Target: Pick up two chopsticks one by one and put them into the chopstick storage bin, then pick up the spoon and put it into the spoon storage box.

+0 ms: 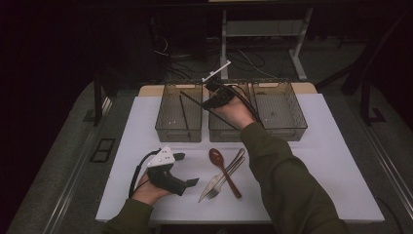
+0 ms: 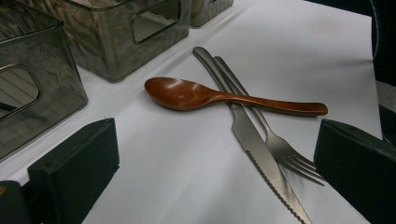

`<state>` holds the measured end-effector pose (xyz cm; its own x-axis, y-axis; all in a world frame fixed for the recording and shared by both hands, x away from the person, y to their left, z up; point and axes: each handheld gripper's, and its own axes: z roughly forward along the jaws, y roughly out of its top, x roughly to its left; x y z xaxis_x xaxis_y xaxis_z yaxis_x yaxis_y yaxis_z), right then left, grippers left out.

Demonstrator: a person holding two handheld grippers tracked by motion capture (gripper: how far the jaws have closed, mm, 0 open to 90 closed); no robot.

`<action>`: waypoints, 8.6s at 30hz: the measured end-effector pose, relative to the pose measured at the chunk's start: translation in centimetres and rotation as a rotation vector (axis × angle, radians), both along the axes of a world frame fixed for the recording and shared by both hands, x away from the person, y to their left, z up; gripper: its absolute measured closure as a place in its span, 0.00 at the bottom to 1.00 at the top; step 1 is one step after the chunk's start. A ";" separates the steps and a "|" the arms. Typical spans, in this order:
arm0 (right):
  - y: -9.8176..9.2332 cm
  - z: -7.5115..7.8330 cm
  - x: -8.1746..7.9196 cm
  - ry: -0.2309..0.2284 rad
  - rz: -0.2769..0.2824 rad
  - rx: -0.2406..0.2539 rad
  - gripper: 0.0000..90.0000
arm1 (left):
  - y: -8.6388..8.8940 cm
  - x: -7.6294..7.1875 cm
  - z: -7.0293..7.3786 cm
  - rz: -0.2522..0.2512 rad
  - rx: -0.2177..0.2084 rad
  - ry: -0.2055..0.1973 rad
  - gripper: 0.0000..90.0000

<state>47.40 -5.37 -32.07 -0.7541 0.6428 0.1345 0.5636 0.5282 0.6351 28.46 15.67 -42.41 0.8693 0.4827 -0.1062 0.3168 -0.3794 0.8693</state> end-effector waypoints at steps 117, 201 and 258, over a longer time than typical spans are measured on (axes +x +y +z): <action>-19.1 -6.1 -12.8 -0.202 -0.072 0.259 0.22 | -0.2 0.2 -0.1 0.003 0.028 -0.003 0.00; -24.7 -11.7 -21.2 -0.222 -0.158 0.224 0.17 | -14.2 2.8 -2.4 -0.381 0.299 0.013 0.98; -23.4 -12.5 -21.1 -0.207 -0.101 0.175 0.13 | -4.0 6.3 -1.4 -0.084 0.136 0.107 0.33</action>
<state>26.30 -28.74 -44.57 -0.7102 0.6968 0.0998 0.4564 0.3479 0.8190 34.79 11.70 -43.77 0.8944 0.4253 -0.1386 0.3667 -0.5199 0.7715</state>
